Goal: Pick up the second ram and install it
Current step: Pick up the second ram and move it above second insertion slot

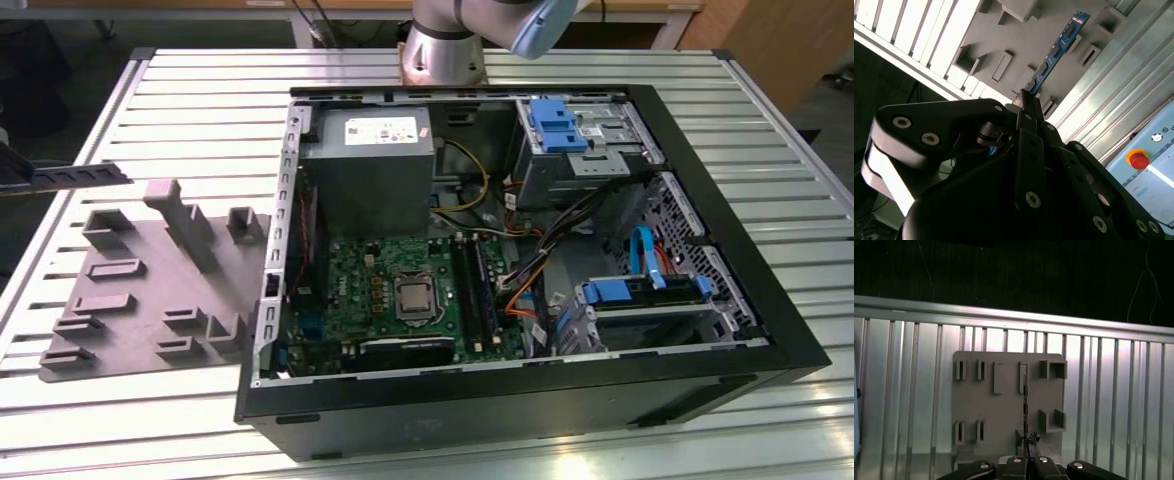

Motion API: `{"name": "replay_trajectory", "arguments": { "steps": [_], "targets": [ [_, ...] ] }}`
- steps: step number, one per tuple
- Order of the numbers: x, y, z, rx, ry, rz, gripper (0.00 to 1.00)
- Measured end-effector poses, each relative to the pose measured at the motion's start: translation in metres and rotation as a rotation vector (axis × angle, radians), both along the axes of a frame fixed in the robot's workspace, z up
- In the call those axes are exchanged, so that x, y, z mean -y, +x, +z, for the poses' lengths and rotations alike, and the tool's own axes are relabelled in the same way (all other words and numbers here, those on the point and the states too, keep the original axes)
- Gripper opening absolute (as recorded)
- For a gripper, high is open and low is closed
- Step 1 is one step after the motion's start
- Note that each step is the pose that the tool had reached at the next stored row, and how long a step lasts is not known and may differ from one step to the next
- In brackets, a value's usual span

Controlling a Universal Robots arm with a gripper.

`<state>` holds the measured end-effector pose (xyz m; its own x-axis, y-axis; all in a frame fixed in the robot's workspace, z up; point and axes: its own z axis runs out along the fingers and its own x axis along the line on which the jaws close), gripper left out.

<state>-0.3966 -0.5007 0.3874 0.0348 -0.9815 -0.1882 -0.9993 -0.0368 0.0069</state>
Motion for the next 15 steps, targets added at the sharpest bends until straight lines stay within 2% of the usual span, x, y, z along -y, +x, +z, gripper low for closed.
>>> {"name": "replay_trajectory", "arguments": {
  "steps": [15],
  "targets": [
    [0.0000,0.0095,-0.0001,0.0000,0.0000,0.000,0.11]
  ]
}}
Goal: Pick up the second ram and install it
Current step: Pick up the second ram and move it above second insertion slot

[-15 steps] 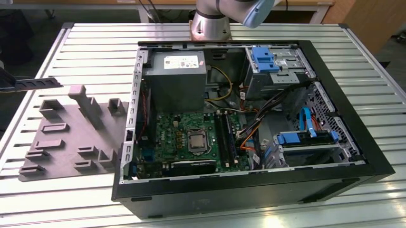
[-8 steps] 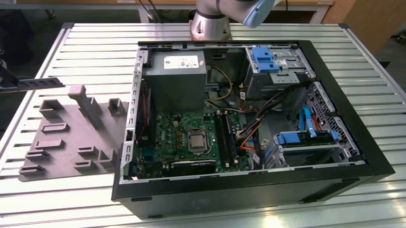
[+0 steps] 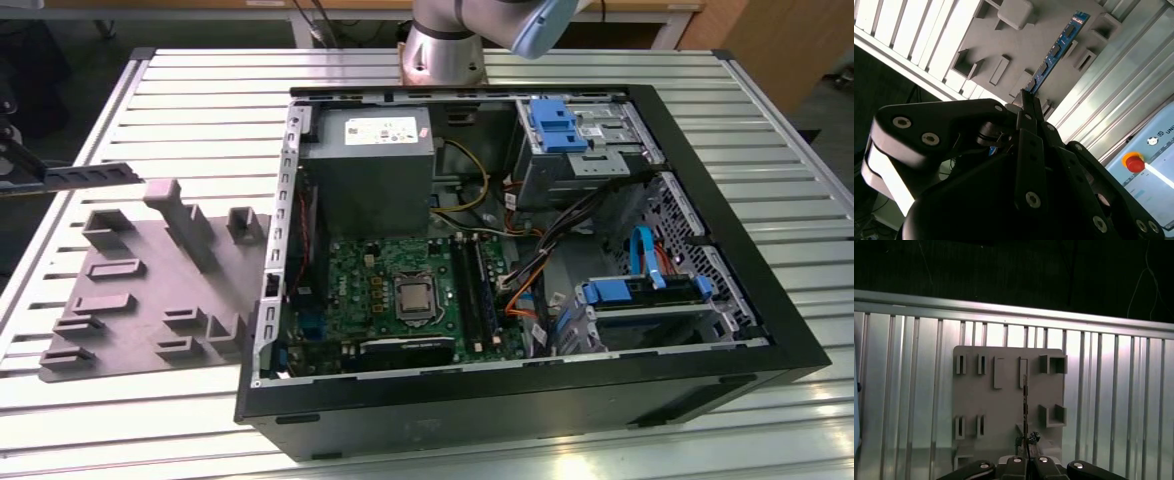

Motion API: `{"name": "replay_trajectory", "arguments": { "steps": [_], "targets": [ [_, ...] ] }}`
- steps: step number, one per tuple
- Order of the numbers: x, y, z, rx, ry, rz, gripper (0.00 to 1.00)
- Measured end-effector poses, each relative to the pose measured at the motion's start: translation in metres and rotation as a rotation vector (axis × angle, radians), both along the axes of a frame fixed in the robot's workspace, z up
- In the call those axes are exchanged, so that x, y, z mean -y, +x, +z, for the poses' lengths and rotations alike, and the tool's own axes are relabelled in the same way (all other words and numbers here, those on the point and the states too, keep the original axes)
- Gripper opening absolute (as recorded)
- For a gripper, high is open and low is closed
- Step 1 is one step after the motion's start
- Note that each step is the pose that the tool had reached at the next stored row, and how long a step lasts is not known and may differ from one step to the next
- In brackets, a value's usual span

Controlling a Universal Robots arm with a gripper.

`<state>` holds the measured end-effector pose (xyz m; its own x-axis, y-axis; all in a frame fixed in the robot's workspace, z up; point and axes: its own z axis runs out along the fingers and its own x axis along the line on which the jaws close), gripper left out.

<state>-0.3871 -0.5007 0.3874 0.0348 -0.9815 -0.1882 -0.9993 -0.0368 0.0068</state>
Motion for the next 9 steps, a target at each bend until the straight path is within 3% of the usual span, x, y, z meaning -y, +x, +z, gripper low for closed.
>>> {"name": "replay_trajectory", "arguments": {
  "steps": [9],
  "targets": [
    [0.0000,0.0068,0.0000,0.0000,0.0000,0.000,0.11]
  ]
}}
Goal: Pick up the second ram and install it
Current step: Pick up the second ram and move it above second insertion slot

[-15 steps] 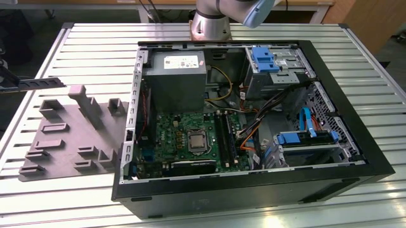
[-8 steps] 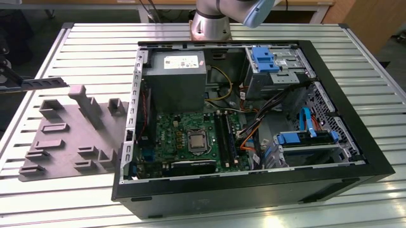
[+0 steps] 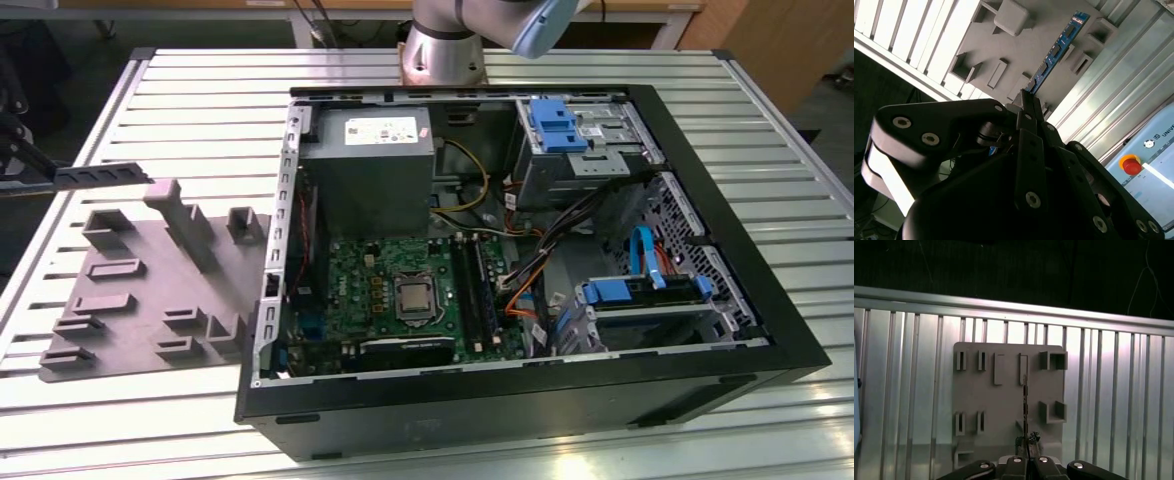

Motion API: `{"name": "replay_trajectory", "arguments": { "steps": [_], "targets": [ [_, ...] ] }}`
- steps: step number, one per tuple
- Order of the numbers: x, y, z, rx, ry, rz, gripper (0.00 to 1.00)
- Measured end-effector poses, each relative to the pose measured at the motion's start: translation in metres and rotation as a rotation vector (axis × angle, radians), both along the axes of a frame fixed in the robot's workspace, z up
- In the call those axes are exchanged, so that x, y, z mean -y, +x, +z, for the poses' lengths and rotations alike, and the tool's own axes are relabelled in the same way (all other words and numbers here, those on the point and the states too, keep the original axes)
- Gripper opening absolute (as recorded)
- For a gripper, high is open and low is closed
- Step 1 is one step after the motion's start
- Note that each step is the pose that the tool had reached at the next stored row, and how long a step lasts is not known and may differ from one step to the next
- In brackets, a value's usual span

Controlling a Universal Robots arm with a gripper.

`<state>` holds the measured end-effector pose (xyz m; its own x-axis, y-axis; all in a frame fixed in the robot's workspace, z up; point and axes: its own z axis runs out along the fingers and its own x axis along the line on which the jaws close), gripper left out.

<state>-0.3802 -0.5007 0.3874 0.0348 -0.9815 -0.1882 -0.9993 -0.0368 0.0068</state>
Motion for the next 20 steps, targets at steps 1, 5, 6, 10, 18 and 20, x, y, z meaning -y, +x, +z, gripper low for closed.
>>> {"name": "replay_trajectory", "arguments": {
  "steps": [1,5,6,10,18,20],
  "targets": [
    [0.0000,0.0011,0.0000,0.0000,0.0000,0.000,0.11],
    [0.0000,0.0045,0.0003,-0.0001,0.0000,0.000,0.11],
    [0.0000,0.0052,0.0008,-0.0003,-0.0002,0.000,0.11],
    [0.0000,0.0084,0.0026,-0.0009,-0.0014,0.000,0.11],
    [0.0000,0.0138,0.0060,-0.0065,-0.0263,0.000,0.11],
    [0.0000,0.0153,0.0063,-0.0093,-0.0365,-0.001,0.11]
  ]
}}
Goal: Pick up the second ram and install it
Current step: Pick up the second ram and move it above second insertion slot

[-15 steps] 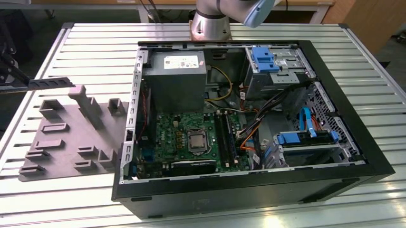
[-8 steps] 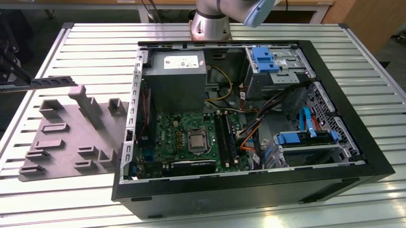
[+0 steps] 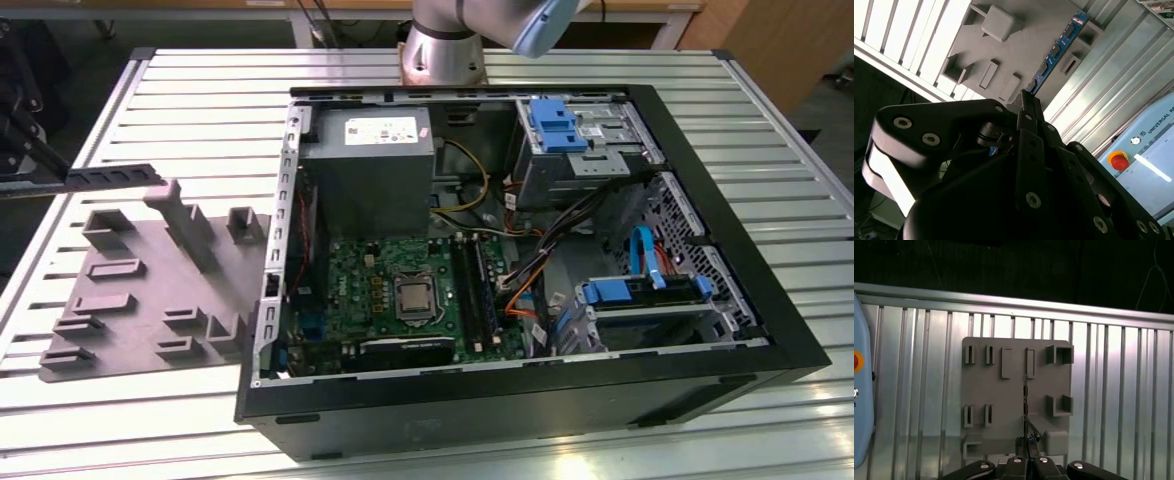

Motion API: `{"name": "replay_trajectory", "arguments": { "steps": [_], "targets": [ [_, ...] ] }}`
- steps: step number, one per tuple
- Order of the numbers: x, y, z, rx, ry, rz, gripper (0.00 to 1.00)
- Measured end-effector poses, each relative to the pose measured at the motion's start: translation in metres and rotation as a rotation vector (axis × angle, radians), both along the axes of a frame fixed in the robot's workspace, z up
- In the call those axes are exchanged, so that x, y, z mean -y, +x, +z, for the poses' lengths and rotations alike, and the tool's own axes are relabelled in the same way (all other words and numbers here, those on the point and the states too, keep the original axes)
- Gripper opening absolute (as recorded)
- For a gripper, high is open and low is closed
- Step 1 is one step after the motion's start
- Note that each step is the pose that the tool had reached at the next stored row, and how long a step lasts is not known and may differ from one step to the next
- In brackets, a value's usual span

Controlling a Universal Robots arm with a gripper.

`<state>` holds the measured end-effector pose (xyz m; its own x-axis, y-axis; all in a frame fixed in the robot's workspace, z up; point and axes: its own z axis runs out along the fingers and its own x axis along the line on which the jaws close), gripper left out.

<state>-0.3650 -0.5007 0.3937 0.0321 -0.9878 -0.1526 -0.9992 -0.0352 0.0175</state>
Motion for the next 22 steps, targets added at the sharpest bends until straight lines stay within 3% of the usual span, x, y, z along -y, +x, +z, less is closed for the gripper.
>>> {"name": "replay_trajectory", "arguments": {
  "steps": [8,22],
  "targets": [
    [0.0000,0.0070,0.0002,-0.0117,-0.0363,-0.006,0.11],
    [0.0000,0.0291,0.0002,-0.0122,-0.0377,-0.007,0.11]
  ]
}}
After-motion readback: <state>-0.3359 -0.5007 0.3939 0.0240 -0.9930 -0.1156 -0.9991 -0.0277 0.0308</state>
